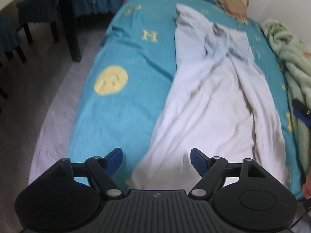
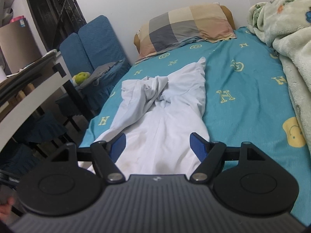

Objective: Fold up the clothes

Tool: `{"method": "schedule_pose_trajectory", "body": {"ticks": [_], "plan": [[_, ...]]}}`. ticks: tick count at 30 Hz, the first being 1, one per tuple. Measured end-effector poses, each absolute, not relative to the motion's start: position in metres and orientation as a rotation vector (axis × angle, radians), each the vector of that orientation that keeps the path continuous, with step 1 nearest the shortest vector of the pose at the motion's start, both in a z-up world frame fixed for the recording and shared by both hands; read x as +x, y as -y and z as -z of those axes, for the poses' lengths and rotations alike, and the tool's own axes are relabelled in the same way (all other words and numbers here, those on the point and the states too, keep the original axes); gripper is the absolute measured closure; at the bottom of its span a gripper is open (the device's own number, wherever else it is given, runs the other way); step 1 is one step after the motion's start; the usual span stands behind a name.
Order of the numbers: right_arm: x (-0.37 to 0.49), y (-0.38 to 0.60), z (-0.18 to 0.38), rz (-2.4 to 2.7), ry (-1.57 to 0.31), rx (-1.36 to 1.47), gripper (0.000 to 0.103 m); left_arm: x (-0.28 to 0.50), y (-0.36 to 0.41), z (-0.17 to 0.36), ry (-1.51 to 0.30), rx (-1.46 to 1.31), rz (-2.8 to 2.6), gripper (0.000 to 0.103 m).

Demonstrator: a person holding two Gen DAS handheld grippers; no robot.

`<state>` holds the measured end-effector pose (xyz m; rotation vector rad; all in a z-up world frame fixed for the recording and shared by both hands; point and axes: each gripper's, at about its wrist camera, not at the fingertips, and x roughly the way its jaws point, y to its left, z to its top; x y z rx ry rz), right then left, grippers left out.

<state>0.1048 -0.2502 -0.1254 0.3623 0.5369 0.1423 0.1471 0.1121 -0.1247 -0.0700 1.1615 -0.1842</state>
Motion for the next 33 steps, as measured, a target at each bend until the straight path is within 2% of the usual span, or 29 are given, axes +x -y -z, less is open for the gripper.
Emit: {"method": "schedule_pose_trajectory", "body": {"ticks": [2,5,6,7,9,12,16,21,23,24,25,26,28,30,33], "plan": [[0.098,0.248,0.123,-0.145,-0.534,0.354,0.029,0.145,-0.105,0.133,-1.203,-0.001,0.175,0.043],[0.092,0.246,0.119,-0.128,-0.522,0.325,0.029,0.14,-0.087,0.14,-1.231,0.141,0.159,0.072],[0.09,0.246,0.118,-0.118,-0.515,0.317,0.029,0.138,-0.081,0.138,-1.224,0.179,0.163,0.089],[0.09,0.248,0.117,-0.113,-0.51,0.321,0.029,0.135,-0.074,0.137,-1.216,0.216,0.167,0.094],[0.089,0.253,0.116,-0.104,-0.502,0.338,0.029,0.125,-0.059,0.12,-1.178,0.257,0.198,0.099],[0.089,0.258,0.115,-0.098,-0.491,0.366,0.029,0.109,-0.037,0.095,-1.12,0.317,0.245,0.1],[0.092,0.261,0.116,-0.107,-0.498,0.396,0.029,0.083,-0.002,0.067,-1.089,0.358,0.344,0.099],[0.095,0.262,0.119,-0.137,-0.52,0.431,0.029,0.06,0.035,0.082,-1.127,0.4,0.435,0.096],[0.095,0.262,0.12,-0.162,-0.535,0.448,0.029,0.054,0.041,0.094,-1.145,0.426,0.471,0.087],[0.095,0.262,0.121,-0.179,-0.545,0.461,0.029,0.053,0.041,0.095,-1.148,0.437,0.468,0.078],[0.096,0.263,0.123,-0.194,-0.553,0.475,0.029,0.051,0.039,0.097,-1.148,0.444,0.451,0.064],[0.096,0.263,0.124,-0.208,-0.562,0.489,0.029,0.05,0.033,0.099,-1.143,0.444,0.43,0.058],[0.102,0.264,0.128,-0.245,-0.586,0.529,0.027,0.051,0.022,0.095,-1.129,0.433,0.397,0.039],[0.114,0.262,0.132,-0.302,-0.617,0.587,0.026,0.051,0.01,0.092,-1.113,0.424,0.373,0.033],[0.14,0.249,0.135,-0.389,-0.673,0.593,0.027,0.048,0.0,0.095,-1.133,0.407,0.374,0.032]]}}
